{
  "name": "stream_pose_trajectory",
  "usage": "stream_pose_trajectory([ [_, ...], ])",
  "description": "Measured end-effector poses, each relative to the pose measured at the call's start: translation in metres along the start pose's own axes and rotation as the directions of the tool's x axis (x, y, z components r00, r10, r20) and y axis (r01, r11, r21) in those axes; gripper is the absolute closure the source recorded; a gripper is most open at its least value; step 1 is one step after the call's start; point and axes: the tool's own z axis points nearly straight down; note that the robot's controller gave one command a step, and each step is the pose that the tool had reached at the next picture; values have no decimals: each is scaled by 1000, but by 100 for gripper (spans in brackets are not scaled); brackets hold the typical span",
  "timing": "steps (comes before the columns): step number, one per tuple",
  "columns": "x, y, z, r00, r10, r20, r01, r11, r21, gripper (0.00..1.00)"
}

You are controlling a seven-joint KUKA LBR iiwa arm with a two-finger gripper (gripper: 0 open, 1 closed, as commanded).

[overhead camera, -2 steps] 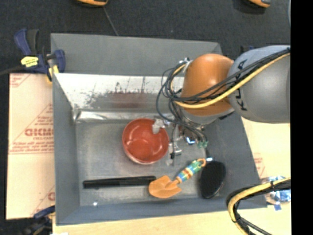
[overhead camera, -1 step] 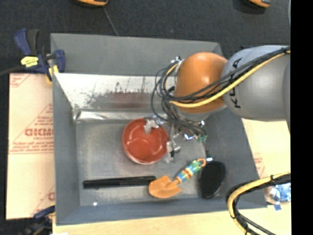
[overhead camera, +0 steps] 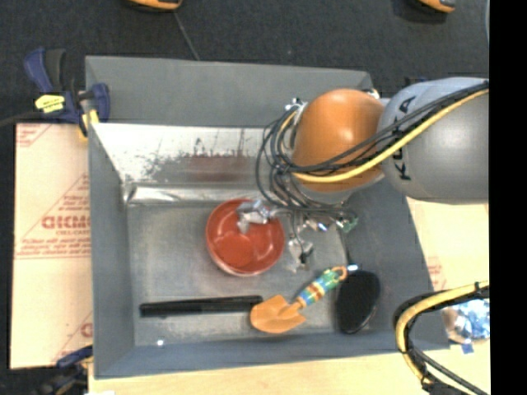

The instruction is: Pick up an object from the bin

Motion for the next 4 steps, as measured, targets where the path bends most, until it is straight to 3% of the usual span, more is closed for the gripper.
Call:
stream_pose_trajectory([
  [1, -2, -24, 67, 998, -55, 5, 55, 998, 2, 0],
  [2, -23, -29, 60, 967, -253, 11, 253, 967, 10, 100],
  [4, -23, -26, 46, 968, -250, 13, 250, 968, 4, 100],
])
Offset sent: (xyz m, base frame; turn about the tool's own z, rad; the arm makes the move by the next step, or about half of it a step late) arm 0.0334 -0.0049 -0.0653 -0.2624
